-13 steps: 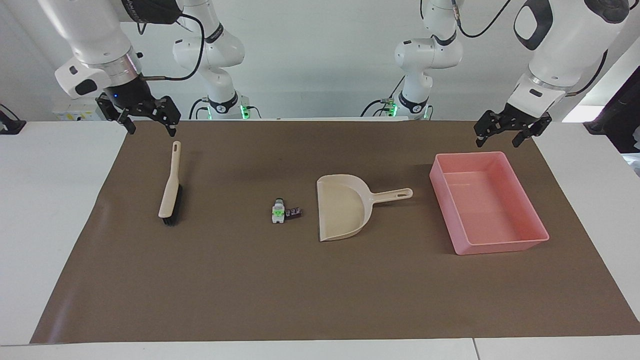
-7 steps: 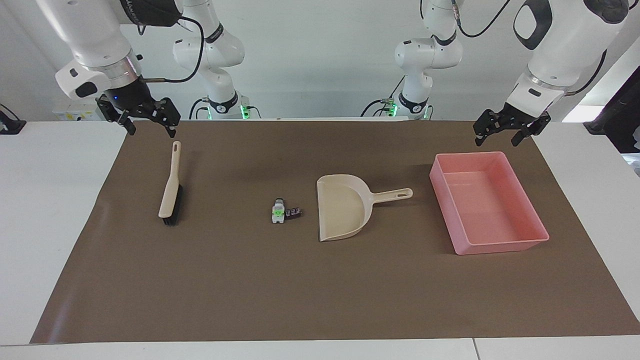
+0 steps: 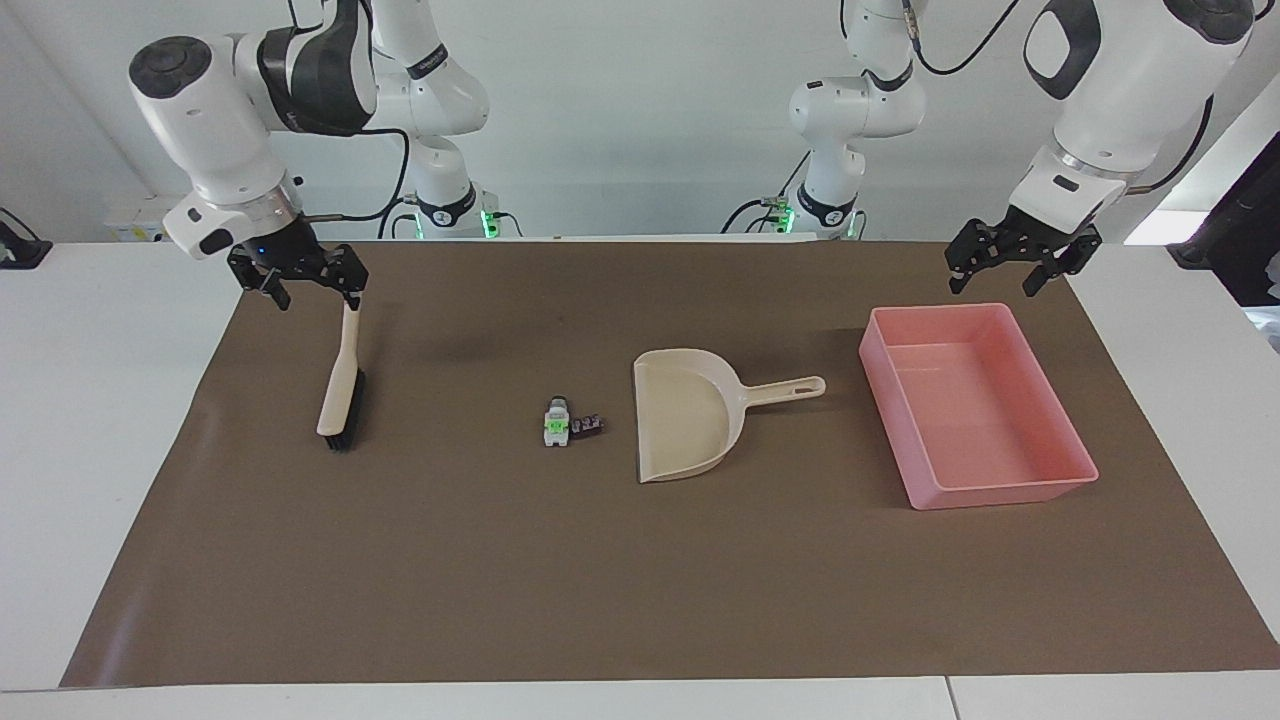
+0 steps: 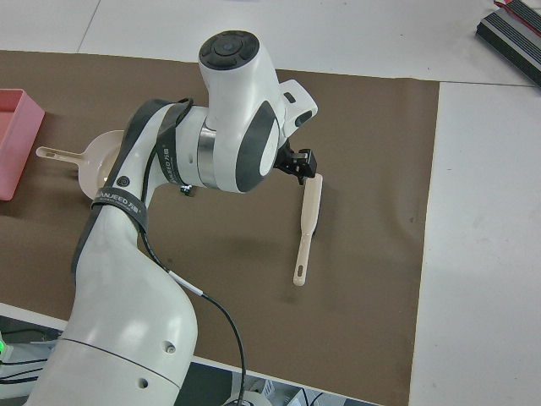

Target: Clean e-waste and dump in bin

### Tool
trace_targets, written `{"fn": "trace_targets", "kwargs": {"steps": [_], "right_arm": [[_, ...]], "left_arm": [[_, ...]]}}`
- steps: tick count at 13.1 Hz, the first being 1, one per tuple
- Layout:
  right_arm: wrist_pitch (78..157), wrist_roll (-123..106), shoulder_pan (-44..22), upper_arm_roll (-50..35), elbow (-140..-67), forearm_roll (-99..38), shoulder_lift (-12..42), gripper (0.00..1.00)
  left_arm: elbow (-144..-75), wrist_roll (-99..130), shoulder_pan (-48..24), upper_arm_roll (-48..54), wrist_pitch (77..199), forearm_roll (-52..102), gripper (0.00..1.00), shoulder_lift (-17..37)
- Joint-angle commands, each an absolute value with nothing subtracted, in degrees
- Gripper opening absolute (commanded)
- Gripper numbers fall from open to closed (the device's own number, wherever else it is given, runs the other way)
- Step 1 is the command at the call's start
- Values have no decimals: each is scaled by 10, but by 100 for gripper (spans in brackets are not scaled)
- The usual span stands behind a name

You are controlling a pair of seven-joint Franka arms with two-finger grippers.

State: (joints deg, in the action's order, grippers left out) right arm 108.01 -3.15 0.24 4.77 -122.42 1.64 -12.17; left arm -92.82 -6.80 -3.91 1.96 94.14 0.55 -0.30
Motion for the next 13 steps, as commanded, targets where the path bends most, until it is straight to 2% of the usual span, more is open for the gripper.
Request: {"fn": "trace_targets", "kwargs": {"steps": [1, 5, 7, 13], "right_arm": [[1119, -75, 27, 44, -1305, 13, -135, 100], [1192, -117, 53, 44, -1374, 18, -110, 100], [1203, -136, 54, 45, -1398, 21, -105, 100], [1234, -138, 81, 45, -1445, 24, -110, 100]], "left_arm": [[-958, -180, -58, 20, 979, 1, 100, -20], [-983, -352, -109, 22, 1012, 2, 100, -15], [-1014, -418, -134, 22, 1022, 2, 100, -13], [-1043, -484, -233, 21, 1095, -53, 100, 72]]}}
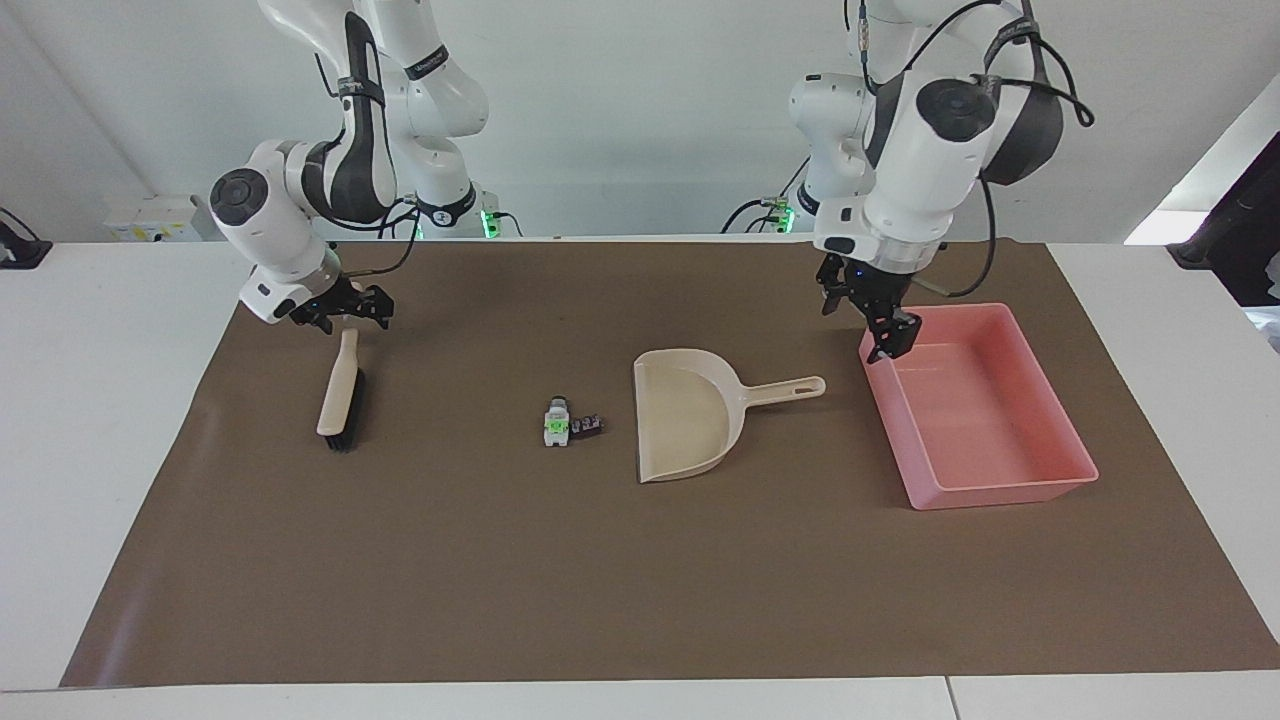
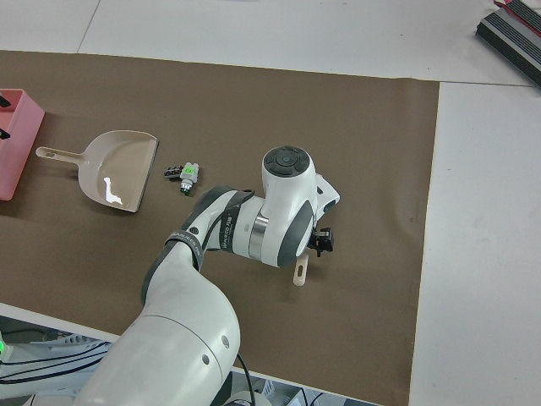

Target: Clean e-waste and dump in bin

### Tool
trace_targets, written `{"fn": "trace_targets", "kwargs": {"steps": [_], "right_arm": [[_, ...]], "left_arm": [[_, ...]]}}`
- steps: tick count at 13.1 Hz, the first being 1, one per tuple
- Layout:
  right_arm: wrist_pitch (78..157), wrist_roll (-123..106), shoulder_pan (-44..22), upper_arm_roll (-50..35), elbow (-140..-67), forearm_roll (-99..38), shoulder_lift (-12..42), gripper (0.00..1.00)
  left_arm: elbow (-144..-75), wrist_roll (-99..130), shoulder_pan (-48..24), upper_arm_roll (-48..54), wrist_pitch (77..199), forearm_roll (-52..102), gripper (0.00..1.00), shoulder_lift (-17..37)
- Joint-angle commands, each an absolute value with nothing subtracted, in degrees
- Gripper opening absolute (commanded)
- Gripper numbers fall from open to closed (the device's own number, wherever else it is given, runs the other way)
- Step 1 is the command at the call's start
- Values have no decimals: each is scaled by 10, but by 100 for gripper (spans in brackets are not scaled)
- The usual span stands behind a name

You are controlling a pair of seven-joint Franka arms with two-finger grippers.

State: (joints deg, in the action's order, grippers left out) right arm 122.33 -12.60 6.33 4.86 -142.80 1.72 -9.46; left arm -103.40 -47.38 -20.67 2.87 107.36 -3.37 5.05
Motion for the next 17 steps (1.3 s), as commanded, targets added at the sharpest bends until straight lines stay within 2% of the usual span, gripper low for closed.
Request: {"fn": "trace_targets", "kwargs": {"steps": [1, 4, 6, 11, 12, 13, 17], "right_arm": [[1234, -135, 82, 45, -1446, 24, -110, 100], [1234, -127, 82, 45, -1445, 24, -109, 99], [1235, -127, 81, 44, -1443, 24, -108, 93], [1237, -120, 82, 44, -1437, 23, -105, 44], [1237, -115, 81, 44, -1436, 23, -105, 24], [1237, -115, 81, 44, -1435, 23, -105, 1], [1227, -97, 74, 43, -1425, 23, -102, 0]], "left_arm": [[-1047, -483, -249, 21, 1097, -65, 100, 89], [-1061, -458, -272, 21, 1132, -91, 100, 114], [-1061, -449, -285, 20, 1143, -108, 100, 137], [-1070, -400, -308, 21, 1161, -145, 100, 172], [-1078, -396, -308, 21, 1164, -145, 100, 172], [-1083, -393, -309, 21, 1160, -145, 100, 171], [-1083, -367, -327, 20, 1151, -145, 98, 170]]}}
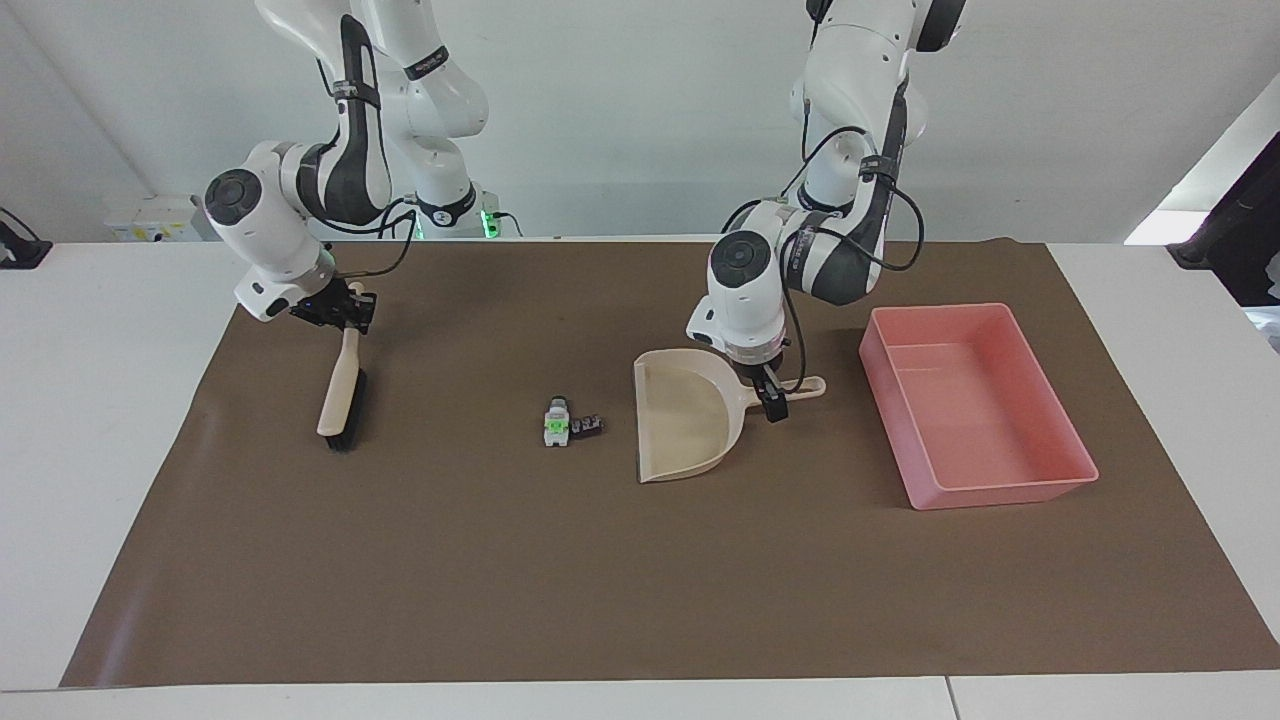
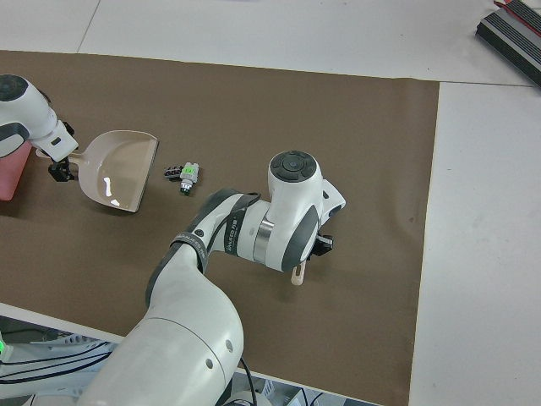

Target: Clean e-waste and dump in bin

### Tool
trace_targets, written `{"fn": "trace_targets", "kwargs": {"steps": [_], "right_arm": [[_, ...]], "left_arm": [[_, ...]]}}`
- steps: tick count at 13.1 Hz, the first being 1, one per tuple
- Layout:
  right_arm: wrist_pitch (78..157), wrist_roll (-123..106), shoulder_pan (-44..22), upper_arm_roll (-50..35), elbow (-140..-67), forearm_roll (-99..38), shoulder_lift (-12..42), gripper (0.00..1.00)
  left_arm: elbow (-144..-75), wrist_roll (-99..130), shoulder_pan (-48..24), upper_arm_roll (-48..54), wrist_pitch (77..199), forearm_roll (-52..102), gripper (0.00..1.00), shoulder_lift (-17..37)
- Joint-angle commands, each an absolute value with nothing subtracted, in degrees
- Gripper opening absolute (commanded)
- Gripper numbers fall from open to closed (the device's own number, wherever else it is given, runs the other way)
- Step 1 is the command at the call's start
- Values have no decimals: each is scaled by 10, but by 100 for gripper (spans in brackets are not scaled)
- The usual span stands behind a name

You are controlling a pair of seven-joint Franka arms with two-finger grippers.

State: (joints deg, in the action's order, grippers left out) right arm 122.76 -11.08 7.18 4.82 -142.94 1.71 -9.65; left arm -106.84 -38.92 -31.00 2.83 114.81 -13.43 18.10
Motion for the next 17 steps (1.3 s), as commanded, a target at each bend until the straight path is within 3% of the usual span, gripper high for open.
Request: {"fn": "trace_targets", "kwargs": {"steps": [1, 4, 5, 6, 7, 12, 17], "right_arm": [[1221, -96, 71, 43, -1416, 24, -97, 0], [1185, -88, 69, 37, -1371, 23, -82, 0], [1176, -87, 49, 32, -1353, 23, -73, 0], [1170, -78, 34, 32, -1339, 22, -69, 0], [1170, -66, 24, 30, -1325, 24, -60, 0], [1168, -57, -66, 30, -1274, 75, -31, 0], [1117, -8, -160, 29, -1239, 98, -11, 0]], "left_arm": [[-1082, -367, -327, 20, 1154, -145, 98, 170], [-1082, -365, -325, 20, 1157, -145, 92, 170], [-1078, -360, -324, 20, 1158, -146, 72, 170], [-1076, -356, -324, 19, 1153, -146, 20, 171], [-1076, -354, -324, 19, 1153, -146, 0, 170], [-1075, -352, -326, 19, 1159, -147, 0, 167], [-1056, -358, -327, 19, 1143, -222, 0, 165]]}}
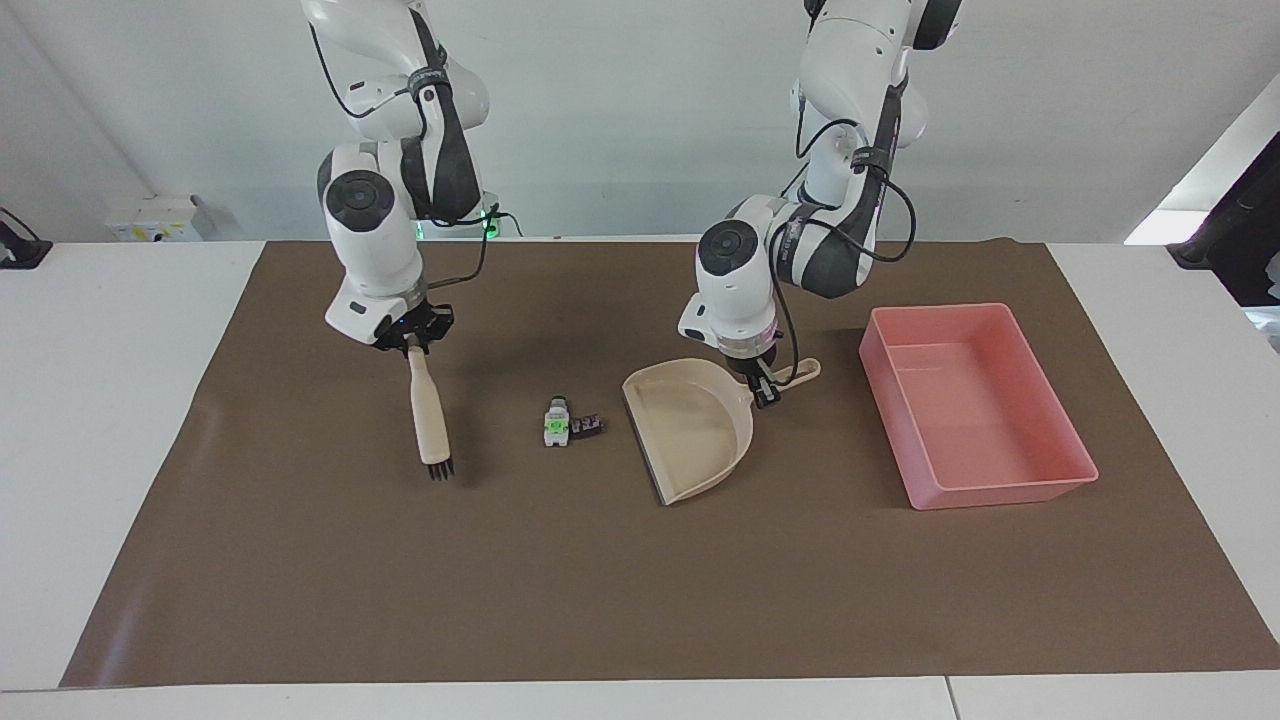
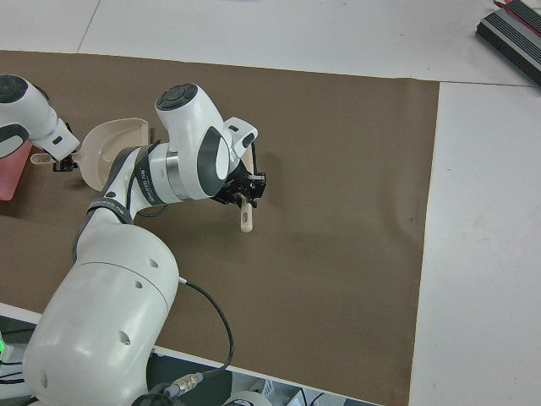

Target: Clean e-waste and dump in bin

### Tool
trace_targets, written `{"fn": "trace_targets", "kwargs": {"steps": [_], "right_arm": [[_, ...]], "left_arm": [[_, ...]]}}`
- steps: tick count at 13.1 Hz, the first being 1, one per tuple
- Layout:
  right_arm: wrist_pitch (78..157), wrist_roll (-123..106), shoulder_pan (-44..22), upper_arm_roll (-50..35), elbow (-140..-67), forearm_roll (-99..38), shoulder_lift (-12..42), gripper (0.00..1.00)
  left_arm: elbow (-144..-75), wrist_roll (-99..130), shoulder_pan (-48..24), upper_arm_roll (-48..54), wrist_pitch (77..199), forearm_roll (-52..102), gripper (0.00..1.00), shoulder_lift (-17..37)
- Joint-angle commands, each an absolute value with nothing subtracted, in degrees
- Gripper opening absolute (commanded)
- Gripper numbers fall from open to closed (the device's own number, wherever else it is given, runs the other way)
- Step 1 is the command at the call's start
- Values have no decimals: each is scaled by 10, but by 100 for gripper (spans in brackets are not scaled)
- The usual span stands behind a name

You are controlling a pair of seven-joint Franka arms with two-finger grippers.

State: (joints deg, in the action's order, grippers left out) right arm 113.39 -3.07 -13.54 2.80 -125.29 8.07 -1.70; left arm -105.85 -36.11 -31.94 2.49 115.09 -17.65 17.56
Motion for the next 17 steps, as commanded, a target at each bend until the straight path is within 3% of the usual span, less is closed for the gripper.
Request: {"fn": "trace_targets", "kwargs": {"steps": [1, 4, 7, 13, 17], "right_arm": [[1117, -8, -175, 29, -1239, 98, -9, 0], [1120, -7, -217, 29, -1253, 98, -4, 0], [1146, -4, -225, 30, -1269, 111, 6, 0], [1191, 48, -230, 27, -1289, 104, 17, 0], [1201, 122, -280, 25, -1267, 40, 65, 0]], "left_arm": [[-1056, -360, -336, 21, 1132, -264, 0, 164], [-1025, -361, -345, 24, 1068, -250, 0, 172], [-956, -365, -344, 24, 1003, -213, 0, 215], [-935, -404, -371, 23, 969, -215, 0, 244], [-933, -407, -381, 23, 950, -214, 0, 244]]}}
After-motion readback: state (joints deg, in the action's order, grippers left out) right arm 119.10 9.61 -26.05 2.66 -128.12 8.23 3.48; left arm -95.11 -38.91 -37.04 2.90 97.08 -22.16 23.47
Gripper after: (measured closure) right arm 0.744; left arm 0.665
